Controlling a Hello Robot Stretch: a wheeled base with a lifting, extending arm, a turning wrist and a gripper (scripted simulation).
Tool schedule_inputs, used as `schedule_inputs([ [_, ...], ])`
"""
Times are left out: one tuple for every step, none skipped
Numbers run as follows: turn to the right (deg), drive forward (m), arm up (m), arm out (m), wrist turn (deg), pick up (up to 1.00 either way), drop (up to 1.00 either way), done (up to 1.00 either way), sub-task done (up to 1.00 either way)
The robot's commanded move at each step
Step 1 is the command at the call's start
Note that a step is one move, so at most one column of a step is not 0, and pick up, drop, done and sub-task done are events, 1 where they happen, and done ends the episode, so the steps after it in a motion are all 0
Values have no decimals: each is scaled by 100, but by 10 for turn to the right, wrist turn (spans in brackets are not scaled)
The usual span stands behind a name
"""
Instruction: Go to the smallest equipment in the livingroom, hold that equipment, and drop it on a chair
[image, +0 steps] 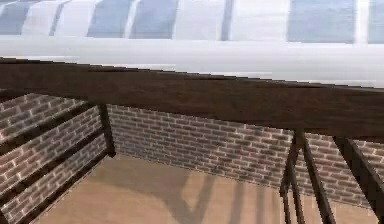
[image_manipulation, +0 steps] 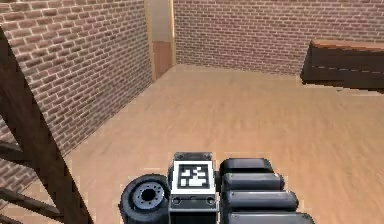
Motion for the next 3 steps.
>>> schedule_inputs([
  [450, 0, 0, 0, 0, 0, 0, 0, 0],
  [90, 0, 0, 0, 0, 0, 0, 0, 0],
  [-450, 0, 0, 0, 0, 0, 0, 0, 0],
])
